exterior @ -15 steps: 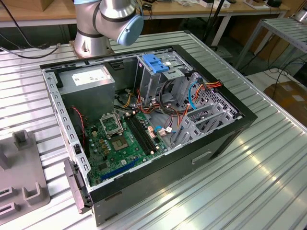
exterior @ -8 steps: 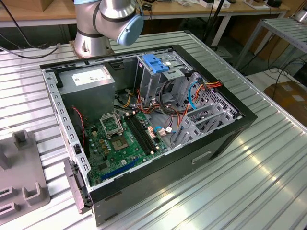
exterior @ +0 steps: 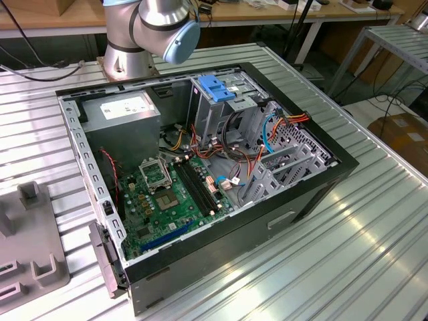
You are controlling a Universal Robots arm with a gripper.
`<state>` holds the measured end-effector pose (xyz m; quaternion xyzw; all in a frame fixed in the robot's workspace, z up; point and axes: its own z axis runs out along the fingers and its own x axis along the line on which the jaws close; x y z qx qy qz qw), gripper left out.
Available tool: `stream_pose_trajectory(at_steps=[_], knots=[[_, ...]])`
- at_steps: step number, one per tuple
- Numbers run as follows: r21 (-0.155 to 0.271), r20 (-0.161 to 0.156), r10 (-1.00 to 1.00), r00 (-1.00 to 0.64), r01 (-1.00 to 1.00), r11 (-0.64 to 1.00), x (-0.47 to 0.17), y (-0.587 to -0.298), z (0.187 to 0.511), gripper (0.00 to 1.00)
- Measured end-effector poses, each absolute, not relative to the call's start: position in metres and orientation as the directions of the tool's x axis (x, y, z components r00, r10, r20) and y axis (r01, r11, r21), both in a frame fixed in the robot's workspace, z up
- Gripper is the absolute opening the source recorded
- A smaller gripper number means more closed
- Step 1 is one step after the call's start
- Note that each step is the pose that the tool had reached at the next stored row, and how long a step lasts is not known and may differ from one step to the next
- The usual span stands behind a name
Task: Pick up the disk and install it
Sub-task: 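Pick up the disk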
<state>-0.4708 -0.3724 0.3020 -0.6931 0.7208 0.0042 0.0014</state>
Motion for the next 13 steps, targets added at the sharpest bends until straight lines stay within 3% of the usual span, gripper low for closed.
stream_pose_trajectory(at_steps=[13], knots=[[0.004,-0.003,-0.999,-0.039,-0.999,0.039,-0.471,-0.372,0.339,0.37]])
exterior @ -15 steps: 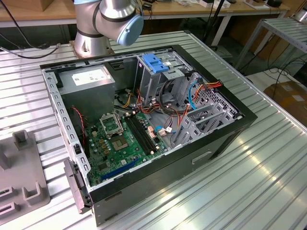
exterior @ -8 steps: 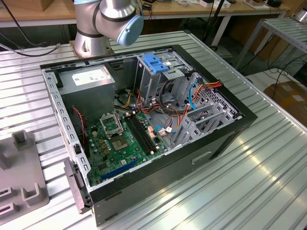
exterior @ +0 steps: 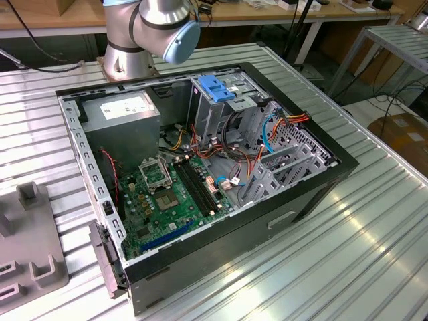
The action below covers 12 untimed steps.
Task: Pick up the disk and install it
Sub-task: 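Pick up the disk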
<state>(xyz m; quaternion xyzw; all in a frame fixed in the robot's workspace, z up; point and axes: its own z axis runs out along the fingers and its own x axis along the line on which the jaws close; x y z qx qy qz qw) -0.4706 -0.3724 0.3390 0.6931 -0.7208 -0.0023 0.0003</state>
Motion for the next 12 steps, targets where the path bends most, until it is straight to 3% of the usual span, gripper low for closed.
stream_pose_trajectory(at_steps=[12], knots=[[0.004,0.000,-0.999,-0.039,-0.999,0.039,-0.471,-0.372,0.352,0.37]])
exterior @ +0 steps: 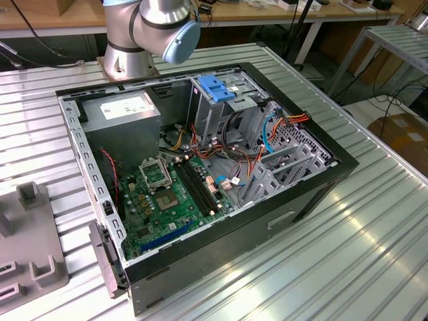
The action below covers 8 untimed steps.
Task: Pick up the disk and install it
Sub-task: 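Pick up the disk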
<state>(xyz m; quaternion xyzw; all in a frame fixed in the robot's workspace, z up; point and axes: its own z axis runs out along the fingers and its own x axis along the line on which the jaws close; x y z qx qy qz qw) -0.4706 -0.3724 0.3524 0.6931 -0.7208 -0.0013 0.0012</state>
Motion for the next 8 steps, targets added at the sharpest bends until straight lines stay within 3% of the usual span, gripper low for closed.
stream_pose_trajectory(at_steps=[8], knots=[[0.004,0.000,-0.999,-0.039,-0.999,0.039,-0.4706,-0.3724,0.3581,0.37]])
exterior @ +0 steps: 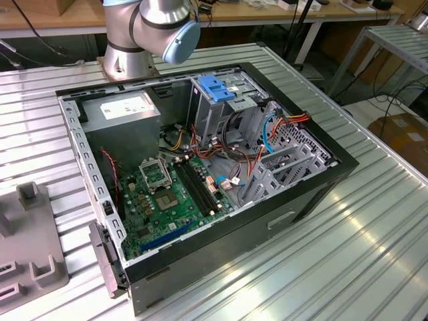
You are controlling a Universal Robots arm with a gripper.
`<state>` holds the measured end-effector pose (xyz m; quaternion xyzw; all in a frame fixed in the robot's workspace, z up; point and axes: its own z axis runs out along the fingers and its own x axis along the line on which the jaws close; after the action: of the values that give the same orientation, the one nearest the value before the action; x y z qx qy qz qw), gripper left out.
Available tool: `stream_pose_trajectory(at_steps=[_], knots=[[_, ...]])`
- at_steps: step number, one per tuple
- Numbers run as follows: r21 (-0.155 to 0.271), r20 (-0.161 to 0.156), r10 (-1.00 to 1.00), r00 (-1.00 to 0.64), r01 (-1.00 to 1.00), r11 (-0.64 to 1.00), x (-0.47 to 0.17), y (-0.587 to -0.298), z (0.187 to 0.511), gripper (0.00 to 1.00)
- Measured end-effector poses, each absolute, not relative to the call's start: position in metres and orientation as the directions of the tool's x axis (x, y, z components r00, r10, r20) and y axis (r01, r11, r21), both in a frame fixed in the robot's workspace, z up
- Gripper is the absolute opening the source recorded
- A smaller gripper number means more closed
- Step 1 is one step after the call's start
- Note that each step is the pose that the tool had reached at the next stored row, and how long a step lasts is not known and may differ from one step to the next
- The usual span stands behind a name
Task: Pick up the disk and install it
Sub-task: 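Pick up the disk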
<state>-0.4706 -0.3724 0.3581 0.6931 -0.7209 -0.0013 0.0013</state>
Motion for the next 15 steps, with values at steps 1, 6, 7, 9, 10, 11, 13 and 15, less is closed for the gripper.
stream_pose_trajectory(at_steps=[1,6,7,9,10,11,13,15], knots=[[0.004,0.000,-0.999,-0.039,-0.999,0.039,-0.471,-0.372,0.360,0.37],[0.004,0.000,-0.999,-0.039,-0.999,0.039,-0.471,-0.372,0.370,0.37],[0.004,0.000,-0.999,-0.039,-0.999,0.039,-0.471,-0.372,0.372,0.37],[0.004,0.000,-0.999,-0.039,-0.999,0.039,-0.471,-0.372,0.374,0.37],[0.004,0.000,-0.999,-0.039,-0.999,0.039,-0.471,-0.372,0.376,0.37],[0.004,0.000,-0.999,-0.039,-0.999,0.039,-0.471,-0.372,0.377,0.37],[0.004,0.000,-0.999,-0.039,-0.999,0.039,-0.471,-0.372,0.382,0.37],[0.004,0.000,-0.999,-0.039,-0.999,0.039,-0.471,-0.372,0.388,0.37]])
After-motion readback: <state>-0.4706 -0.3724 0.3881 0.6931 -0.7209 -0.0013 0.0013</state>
